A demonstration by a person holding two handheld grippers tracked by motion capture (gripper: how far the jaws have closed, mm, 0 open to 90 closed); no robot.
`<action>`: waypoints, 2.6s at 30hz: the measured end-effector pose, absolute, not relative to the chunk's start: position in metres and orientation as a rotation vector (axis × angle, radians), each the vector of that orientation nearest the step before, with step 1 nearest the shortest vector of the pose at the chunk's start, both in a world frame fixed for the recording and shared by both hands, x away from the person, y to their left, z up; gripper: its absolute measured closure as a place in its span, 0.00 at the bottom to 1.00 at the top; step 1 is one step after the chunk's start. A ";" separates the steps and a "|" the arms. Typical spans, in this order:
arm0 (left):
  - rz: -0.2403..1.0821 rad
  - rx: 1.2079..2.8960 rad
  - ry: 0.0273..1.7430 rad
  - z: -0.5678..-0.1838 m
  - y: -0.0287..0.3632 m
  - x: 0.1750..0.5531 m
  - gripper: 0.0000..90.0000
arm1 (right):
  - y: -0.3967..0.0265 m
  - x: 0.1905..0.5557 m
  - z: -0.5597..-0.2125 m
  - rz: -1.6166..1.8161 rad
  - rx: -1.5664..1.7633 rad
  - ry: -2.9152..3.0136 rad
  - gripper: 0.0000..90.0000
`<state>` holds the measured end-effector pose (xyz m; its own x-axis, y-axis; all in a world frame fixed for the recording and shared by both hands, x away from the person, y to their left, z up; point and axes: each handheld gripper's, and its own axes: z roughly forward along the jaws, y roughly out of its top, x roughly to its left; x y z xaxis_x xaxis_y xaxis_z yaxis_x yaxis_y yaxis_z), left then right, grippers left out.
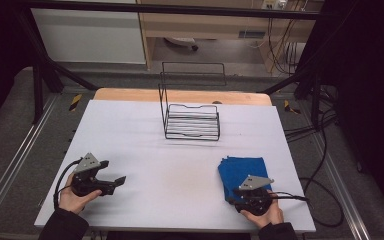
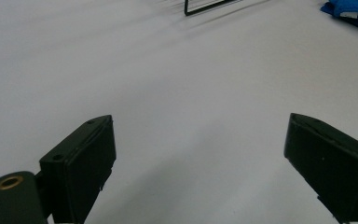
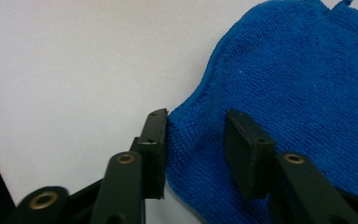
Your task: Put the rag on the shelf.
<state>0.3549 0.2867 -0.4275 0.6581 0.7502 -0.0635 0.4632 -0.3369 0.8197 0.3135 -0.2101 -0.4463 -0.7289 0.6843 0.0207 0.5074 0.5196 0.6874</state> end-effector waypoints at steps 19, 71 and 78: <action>0.409 1.996 0.941 -0.427 0.286 0.355 0.10 | -0.208 0.314 -0.445 0.984 0.990 2.516 0.96; 0.392 2.001 0.944 -0.429 0.284 0.355 0.10 | -0.163 0.315 -0.443 1.074 1.062 2.586 0.97; 0.393 2.004 0.946 -0.430 0.284 0.356 0.10 | -0.146 0.313 -0.429 1.204 1.088 2.576 0.97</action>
<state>0.3556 0.2841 -0.4296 0.6625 0.7455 -0.0734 0.4737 -0.3410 0.8120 0.3129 -0.1459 -0.4293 -0.7404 0.6416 0.2003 0.5653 0.4332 0.7019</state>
